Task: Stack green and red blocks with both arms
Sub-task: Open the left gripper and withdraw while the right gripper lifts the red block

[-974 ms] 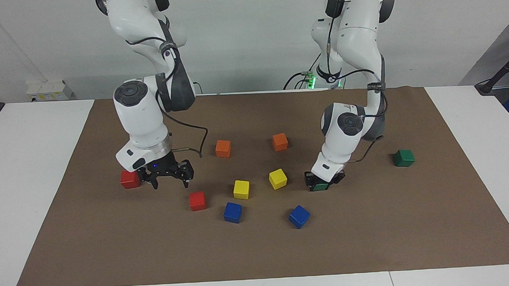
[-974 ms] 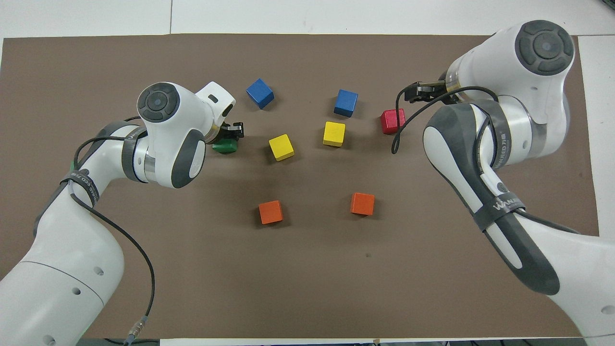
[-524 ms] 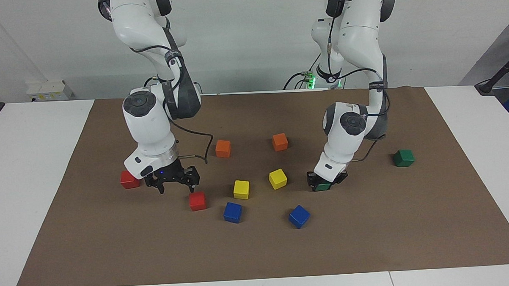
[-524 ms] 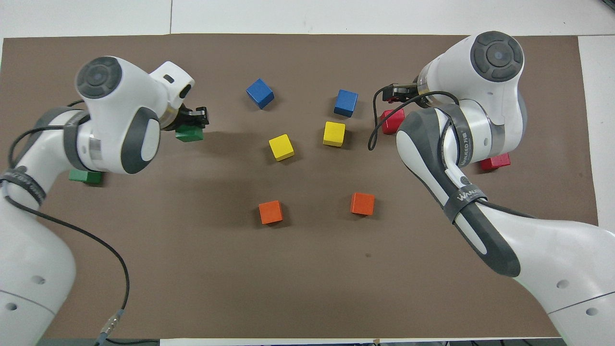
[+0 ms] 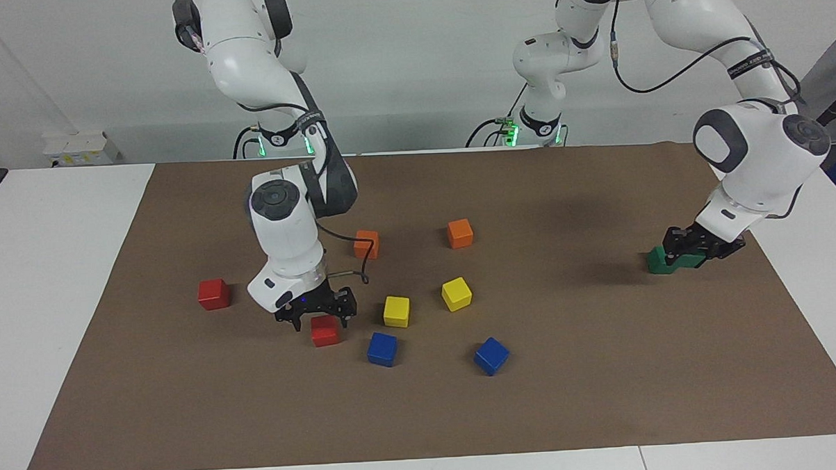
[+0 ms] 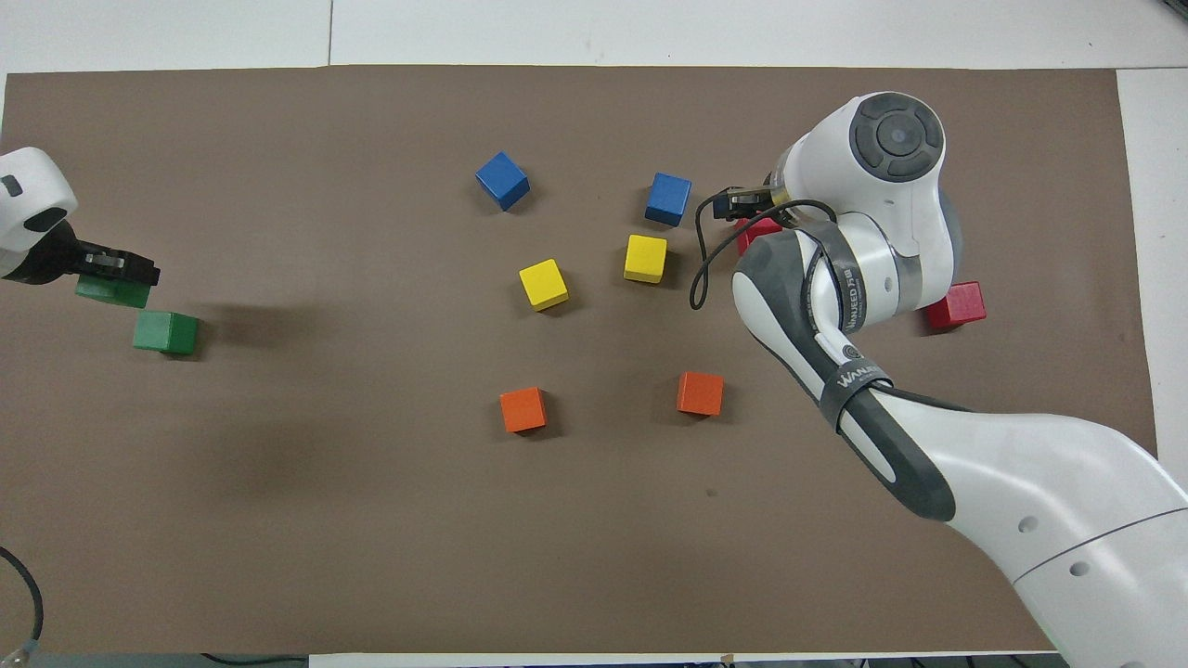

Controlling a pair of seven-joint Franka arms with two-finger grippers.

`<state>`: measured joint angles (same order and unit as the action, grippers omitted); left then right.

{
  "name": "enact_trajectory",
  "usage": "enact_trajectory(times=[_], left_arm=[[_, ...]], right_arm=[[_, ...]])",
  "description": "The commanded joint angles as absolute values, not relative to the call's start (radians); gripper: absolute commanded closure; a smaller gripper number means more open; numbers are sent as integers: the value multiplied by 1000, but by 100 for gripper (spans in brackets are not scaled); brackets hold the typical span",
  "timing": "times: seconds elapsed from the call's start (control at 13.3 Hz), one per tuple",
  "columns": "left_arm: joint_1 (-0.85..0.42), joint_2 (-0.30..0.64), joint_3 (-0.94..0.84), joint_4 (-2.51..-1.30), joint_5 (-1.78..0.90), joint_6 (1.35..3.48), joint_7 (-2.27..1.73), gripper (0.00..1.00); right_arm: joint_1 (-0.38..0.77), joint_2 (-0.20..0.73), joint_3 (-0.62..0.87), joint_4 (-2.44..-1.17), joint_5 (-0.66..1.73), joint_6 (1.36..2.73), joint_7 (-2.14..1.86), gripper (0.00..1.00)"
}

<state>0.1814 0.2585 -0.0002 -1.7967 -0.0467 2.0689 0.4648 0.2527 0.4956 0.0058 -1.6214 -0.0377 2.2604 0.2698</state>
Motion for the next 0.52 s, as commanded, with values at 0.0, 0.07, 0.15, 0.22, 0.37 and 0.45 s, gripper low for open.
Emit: enact_trajectory(times=[0.0,0.07,0.15,0.22,0.37,0.45], left_arm=[[199,206,-14,-1903,-41,2164,538,100],[199,192,-14,-1943,-41,2198,566,100],[199,183,-14,-1977,-41,2224,584,100],[199,169,-14,-2005,-41,2232,589,100],[202,160,-14,-2037,-41,2244,603,100],[206,153,-12,-2045,-41,2246,604,100]], right_arm=[[253,469,6,-1681,-51,2286,221,0],[253,469,6,-1686,-51,2290,212,0],[253,465,6,-1701,-51,2313,212,0],[253,463,6,-1716,-51,2335,213,0],[255,471,6,-1726,-49,2364,216,0],[255,472,6,-1726,-49,2365,218,0]])
